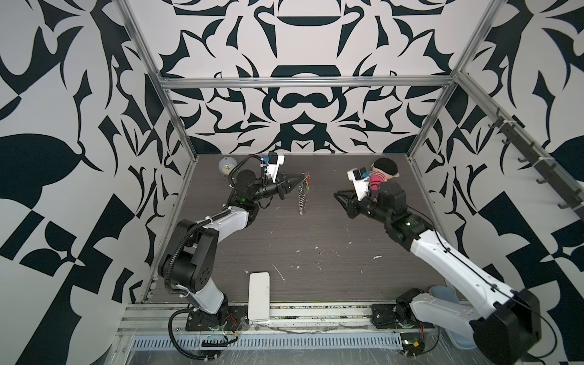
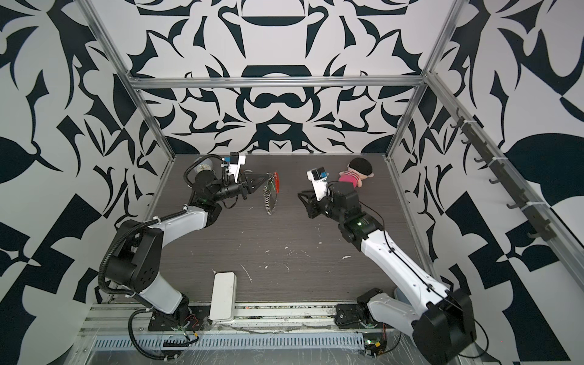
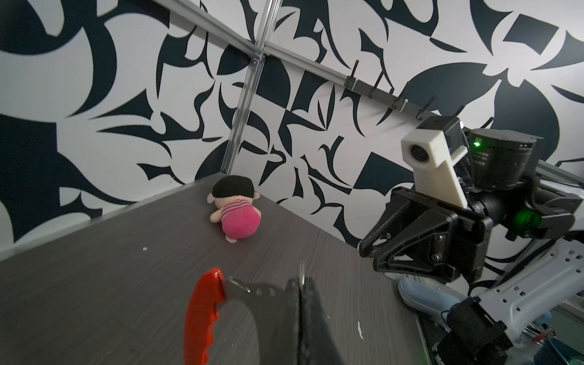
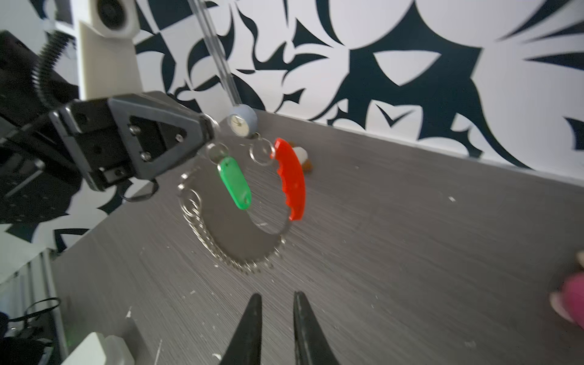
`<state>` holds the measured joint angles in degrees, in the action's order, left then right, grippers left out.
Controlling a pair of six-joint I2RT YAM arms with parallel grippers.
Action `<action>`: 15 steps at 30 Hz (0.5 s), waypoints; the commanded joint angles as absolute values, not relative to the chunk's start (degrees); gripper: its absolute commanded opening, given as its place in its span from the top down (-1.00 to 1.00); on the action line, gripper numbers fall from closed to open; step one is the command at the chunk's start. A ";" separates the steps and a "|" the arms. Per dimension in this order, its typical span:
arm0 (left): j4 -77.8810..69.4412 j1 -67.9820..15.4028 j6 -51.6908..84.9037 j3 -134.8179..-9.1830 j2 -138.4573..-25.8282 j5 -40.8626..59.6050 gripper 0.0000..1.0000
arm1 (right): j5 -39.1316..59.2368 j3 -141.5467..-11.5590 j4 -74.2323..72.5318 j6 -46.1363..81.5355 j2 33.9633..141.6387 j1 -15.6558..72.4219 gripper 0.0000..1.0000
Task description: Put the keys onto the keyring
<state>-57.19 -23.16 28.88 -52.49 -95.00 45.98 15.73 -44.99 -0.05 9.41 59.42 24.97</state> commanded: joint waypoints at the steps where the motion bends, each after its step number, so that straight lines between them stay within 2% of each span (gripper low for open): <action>1: -59.22 -26.85 27.33 -54.95 -99.24 45.68 1.00 | 6.78 -41.80 -2.15 10.83 54.15 24.28 0.55; 5: -61.58 -30.91 29.33 -59.95 -106.38 45.37 1.00 | 3.99 -39.84 1.65 10.59 50.25 23.73 0.55; 11: -73.43 -33.13 36.60 -61.88 -114.54 42.98 1.00 | 3.34 -39.22 4.66 9.50 47.81 23.31 0.54; 15: -73.11 -33.13 31.76 -58.05 -116.94 41.42 1.00 | 4.28 -39.88 5.03 9.40 48.48 23.20 0.54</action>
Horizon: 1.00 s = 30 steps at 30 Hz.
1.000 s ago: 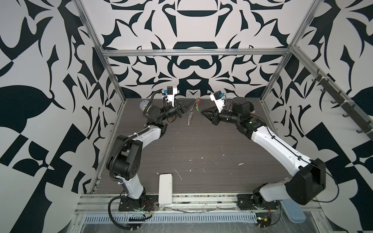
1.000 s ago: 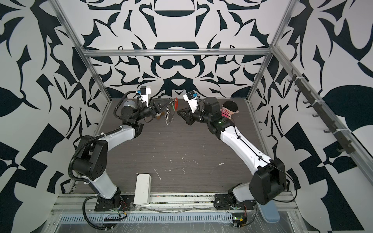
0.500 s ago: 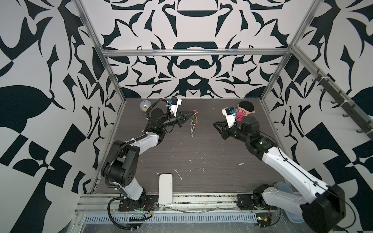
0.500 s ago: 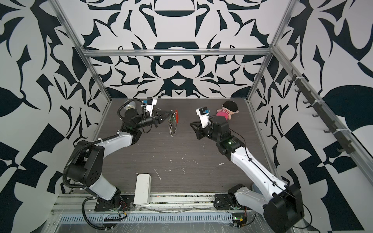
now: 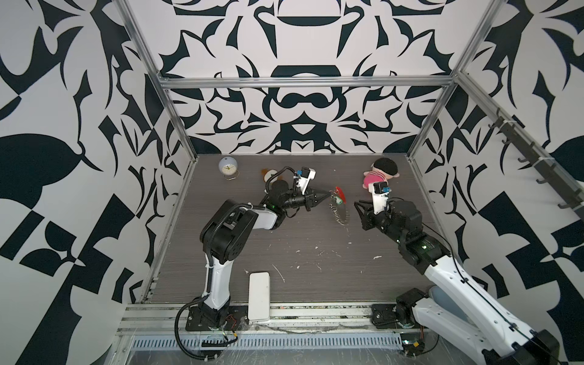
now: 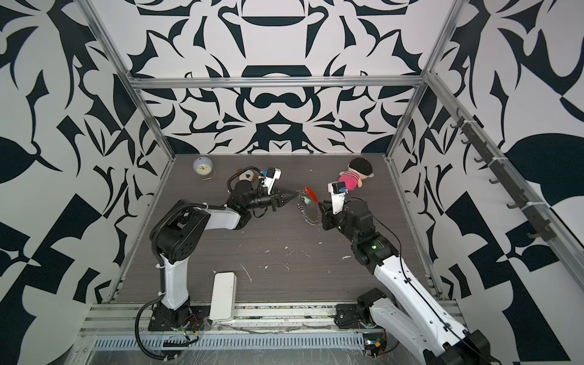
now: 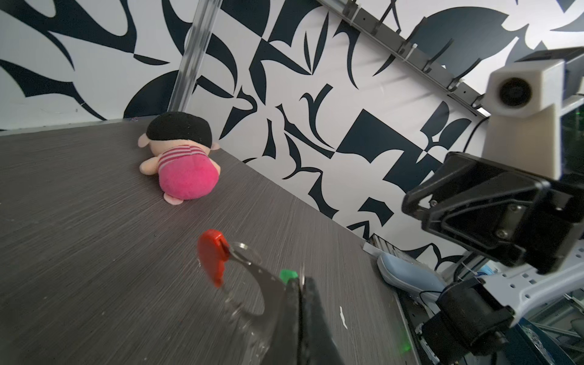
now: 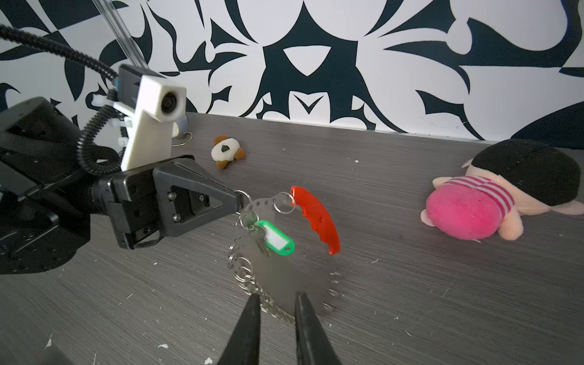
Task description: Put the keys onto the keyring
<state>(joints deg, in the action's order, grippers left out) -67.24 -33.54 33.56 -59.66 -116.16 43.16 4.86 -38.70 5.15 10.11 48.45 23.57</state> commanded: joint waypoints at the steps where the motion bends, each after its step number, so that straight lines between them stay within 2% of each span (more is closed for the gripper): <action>1: -73.17 -33.13 30.46 -56.75 -117.24 40.98 1.00 | 4.43 -40.03 5.27 9.38 48.88 23.20 0.54; 13: -73.64 -33.13 23.87 -49.34 -120.89 36.01 0.99 | 6.53 -39.92 4.23 11.17 51.28 23.12 0.54; 17: -70.01 -32.75 21.17 -48.21 -119.09 33.48 0.50 | 6.02 -40.29 4.86 10.69 51.13 23.03 0.51; 18: -69.40 -32.53 20.72 -47.71 -118.45 32.17 0.11 | 5.26 -40.50 5.40 10.56 51.06 22.98 0.42; 20: -68.64 -32.17 20.10 -46.25 -117.12 29.97 -0.26 | 1.92 -41.15 6.67 10.61 50.74 22.74 0.28; 21: -67.91 -32.05 19.83 -45.75 -116.09 28.93 -0.95 | -0.45 -41.66 7.81 11.12 50.40 22.52 0.04; 23: -65.75 -31.90 19.67 -44.66 -113.83 26.55 -0.99 | -3.74 -42.37 9.28 11.52 49.72 21.84 -0.60; 24: -64.48 -31.74 19.48 -44.06 -112.20 25.46 -0.99 | -4.92 -42.61 9.89 10.95 49.53 21.40 -0.99; 26: -61.52 -31.73 18.37 -42.75 -108.10 22.77 -0.99 | -9.21 -42.80 10.38 9.76 49.73 20.83 -1.00; 30: -46.38 -31.73 11.70 -42.64 -97.83 17.47 -0.99 | -27.13 -40.40 9.52 10.59 49.98 20.76 -1.00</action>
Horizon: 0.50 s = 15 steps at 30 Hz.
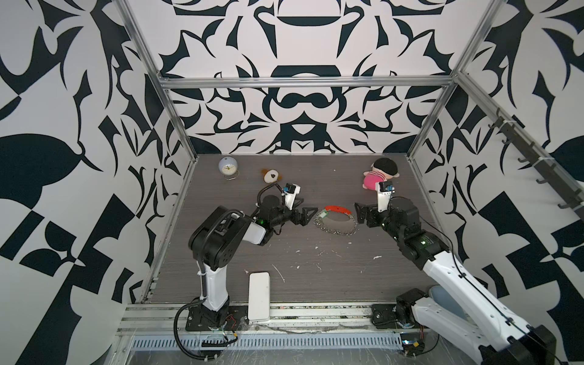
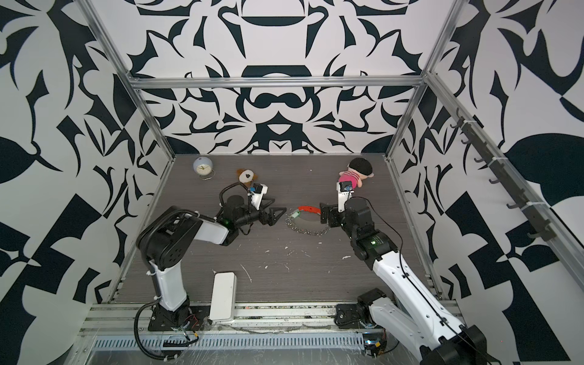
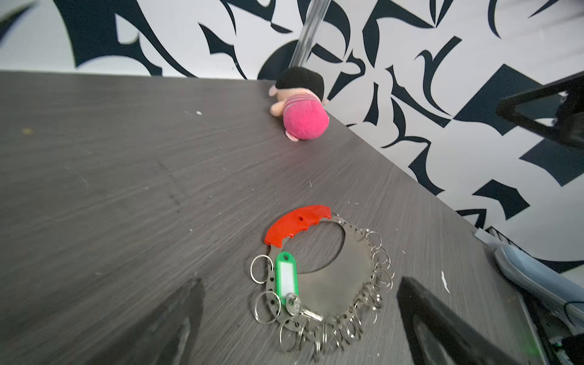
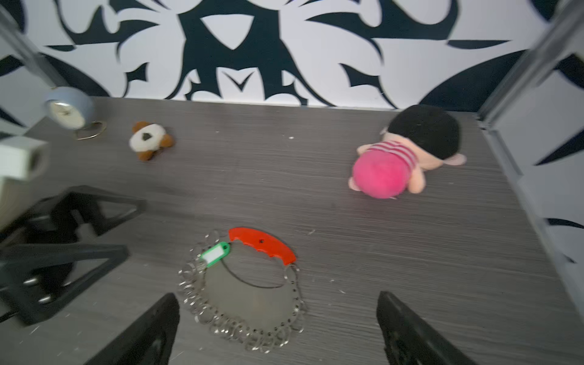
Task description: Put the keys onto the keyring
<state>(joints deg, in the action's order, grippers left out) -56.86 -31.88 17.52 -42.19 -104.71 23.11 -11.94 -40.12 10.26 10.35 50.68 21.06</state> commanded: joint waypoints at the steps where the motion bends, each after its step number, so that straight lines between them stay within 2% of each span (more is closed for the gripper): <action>1: -40.93 -31.73 9.50 -43.63 -95.40 16.17 -0.99 | -30.69 -38.57 7.70 10.95 49.74 20.75 -1.00; 3: -28.13 -31.73 4.21 -46.34 -90.90 12.56 -0.99 | -36.56 -32.18 -1.09 9.90 49.37 20.65 -1.00; 6: -20.00 -31.73 1.92 -46.78 -86.53 5.04 -0.99 | -42.15 -24.33 -14.60 7.86 51.28 20.01 -1.00; 10: -17.07 -31.73 -0.80 -42.93 -79.85 -5.67 -0.99 | -40.20 -24.96 -15.83 6.46 56.76 18.30 -1.00; 12: -17.56 -31.49 -1.42 -40.36 -76.40 -13.40 -0.99 | -39.21 -24.84 -18.99 4.23 60.71 17.76 -1.00; 15: -19.63 -29.70 -1.26 -36.82 -71.64 -19.89 -0.99 | -38.70 -22.71 -27.00 1.71 65.99 17.15 -1.00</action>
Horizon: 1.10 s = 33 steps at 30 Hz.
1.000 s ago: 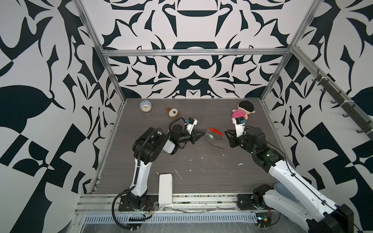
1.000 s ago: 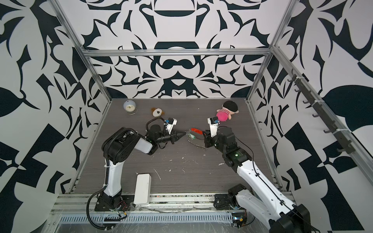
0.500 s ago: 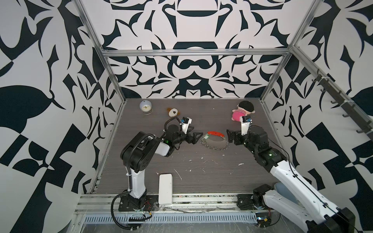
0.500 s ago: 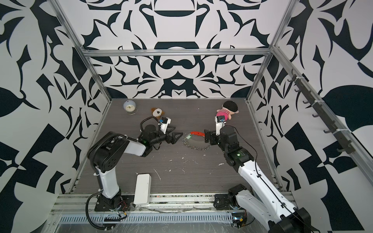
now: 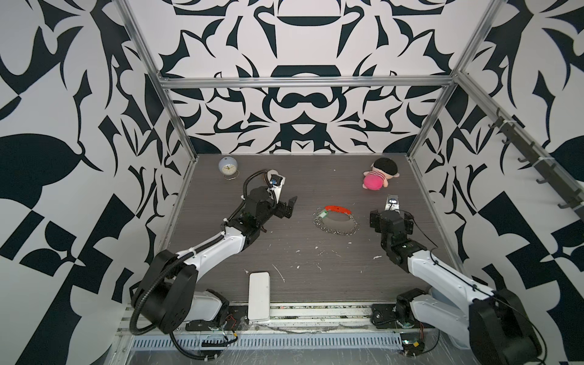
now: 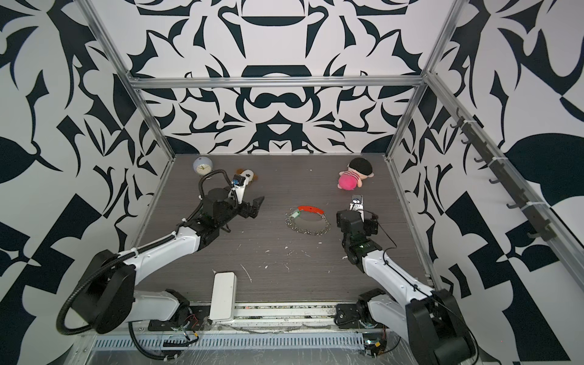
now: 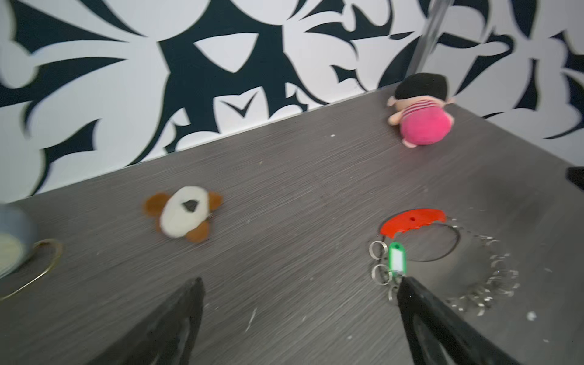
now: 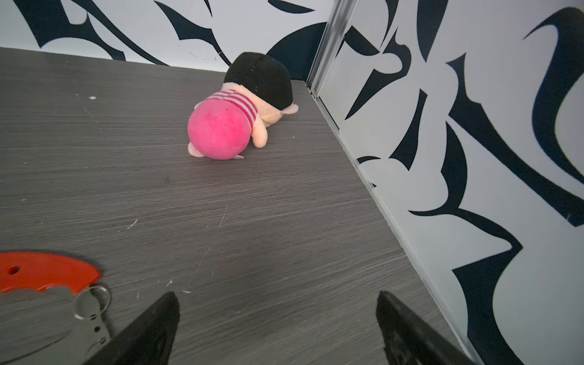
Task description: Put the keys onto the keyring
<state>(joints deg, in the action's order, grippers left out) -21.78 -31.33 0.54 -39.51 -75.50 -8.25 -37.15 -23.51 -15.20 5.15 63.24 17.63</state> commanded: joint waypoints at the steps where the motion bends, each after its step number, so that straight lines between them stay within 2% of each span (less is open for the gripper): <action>1: -19.70 -28.83 -1.37 -35.79 -70.43 -20.48 -0.99 | -38.33 -21.60 -30.19 1.11 67.34 17.10 -1.00; 7: -21.20 -23.66 1.52 -27.60 -62.11 -28.32 -0.99 | -35.55 -13.69 -61.68 -4.31 80.24 16.61 -1.00; 11: -22.60 -20.82 -1.76 -22.82 -56.83 -28.16 -0.99 | -34.58 -14.71 -68.95 -5.94 89.16 16.00 -1.00; 15: -27.32 -16.82 -3.06 -18.44 -56.19 -29.11 -0.99 | -29.62 -15.07 -63.11 -2.48 86.88 13.09 -1.00; 17: -26.66 -15.02 -2.05 -18.37 -56.72 -28.66 -0.99 | -27.03 -14.68 -65.13 -1.32 89.41 11.80 -1.00; 18: -27.00 -14.61 -2.00 -18.11 -57.07 -28.50 -0.99 | -27.87 -14.55 -69.84 -2.29 92.26 11.59 -1.00; 21: -32.88 -14.41 -0.67 -15.28 -58.49 -29.37 -0.99 | -27.01 -14.56 -66.41 -1.09 90.64 11.35 -1.00; 24: -37.90 -13.22 0.32 -14.26 -61.30 -29.57 -0.99 | -27.48 -13.56 -70.42 -1.86 91.90 11.25 -1.00; 29: -48.17 -10.04 1.76 -13.01 -70.02 -28.73 -0.99 | -25.86 -18.32 -59.67 -1.09 90.63 10.96 -1.00; 33: -50.95 -7.84 2.49 -13.99 -72.58 -23.25 -0.99 | -26.40 -17.58 -61.46 -1.31 90.96 10.90 -1.00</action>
